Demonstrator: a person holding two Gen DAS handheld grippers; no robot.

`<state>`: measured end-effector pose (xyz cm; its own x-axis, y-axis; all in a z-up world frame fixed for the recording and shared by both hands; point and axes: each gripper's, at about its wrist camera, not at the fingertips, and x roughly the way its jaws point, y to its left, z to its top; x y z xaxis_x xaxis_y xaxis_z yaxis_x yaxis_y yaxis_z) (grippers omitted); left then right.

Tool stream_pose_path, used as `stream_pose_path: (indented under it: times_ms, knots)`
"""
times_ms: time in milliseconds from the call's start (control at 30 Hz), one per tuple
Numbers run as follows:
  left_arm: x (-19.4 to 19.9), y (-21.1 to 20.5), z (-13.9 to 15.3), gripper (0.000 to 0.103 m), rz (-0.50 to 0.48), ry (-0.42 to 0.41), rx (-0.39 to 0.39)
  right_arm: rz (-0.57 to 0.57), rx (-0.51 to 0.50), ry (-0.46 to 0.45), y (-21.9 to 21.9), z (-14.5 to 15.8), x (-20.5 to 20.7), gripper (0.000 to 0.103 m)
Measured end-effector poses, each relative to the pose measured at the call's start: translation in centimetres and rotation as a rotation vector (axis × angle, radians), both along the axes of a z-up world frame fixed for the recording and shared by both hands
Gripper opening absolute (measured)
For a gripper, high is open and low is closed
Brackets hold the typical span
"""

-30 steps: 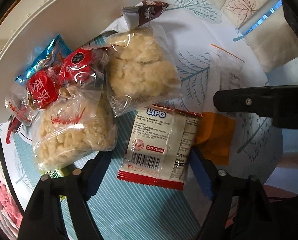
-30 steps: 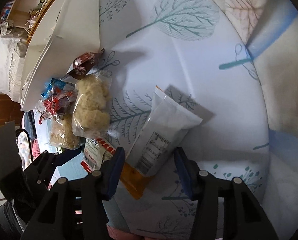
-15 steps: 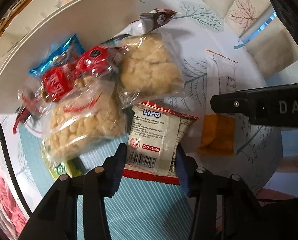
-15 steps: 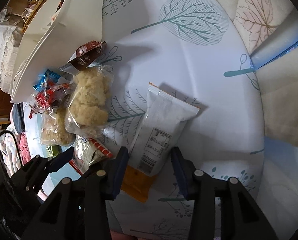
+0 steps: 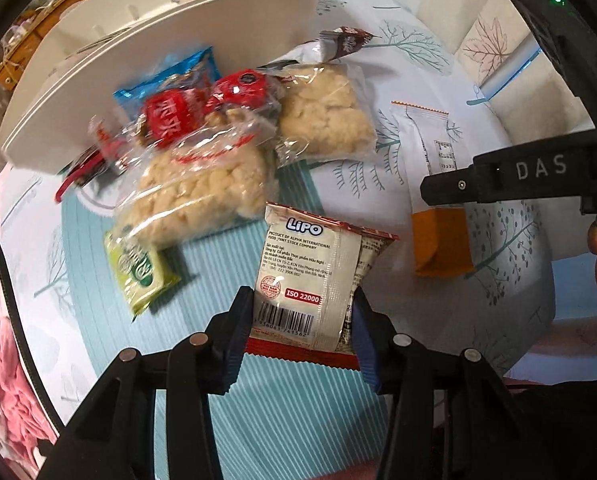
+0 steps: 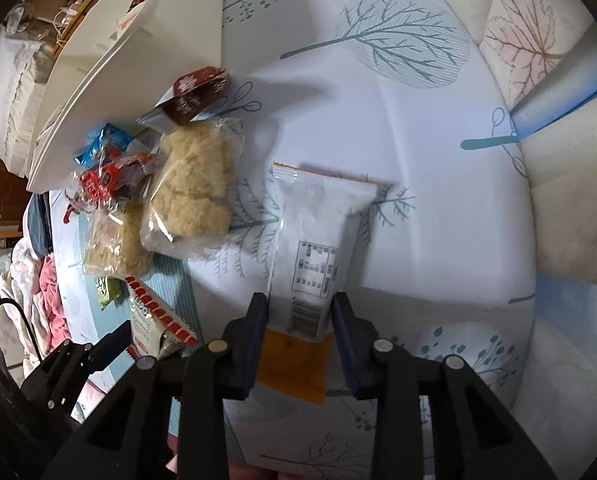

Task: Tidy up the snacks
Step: 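Lift both held snacks up over the white tray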

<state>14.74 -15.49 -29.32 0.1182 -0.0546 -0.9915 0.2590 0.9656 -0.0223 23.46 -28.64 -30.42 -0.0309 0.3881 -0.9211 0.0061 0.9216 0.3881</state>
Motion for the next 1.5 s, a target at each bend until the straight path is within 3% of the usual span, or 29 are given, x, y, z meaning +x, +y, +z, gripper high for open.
stream_pose_path:
  times_ms: [133, 367, 500, 1033, 1500]
  knots:
    - [-0.2, 0.9, 1.3, 0.045, 0.034, -0.012, -0.008, -0.005, -0.004, 0.006, 0.8, -0.2, -0.9, 0.032]
    - [-0.6, 2.8, 5.7, 0.045, 0.098, -0.073, -0.015, -0.072, 0.056, 0.117, 1.3, -0.9, -2.5, 0.032]
    - [0.0, 4.4, 7.4, 0.045, 0.14, -0.095, -0.018, -0.084, 0.097, 0.126, 2.5, 0.2, -3.3, 0.032]
    - [6.2, 12.1, 13.2, 0.045, 0.282, -0.154, -0.02, -0.033, 0.228, -0.035, 8.6, 8.7, -0.8, 0.032]
    - [13.3, 18.0, 14.9, 0.045, 0.293, -0.189, -0.05, -0.156, 0.209, -0.191, 7.2, 13.1, 4.9, 0.032]
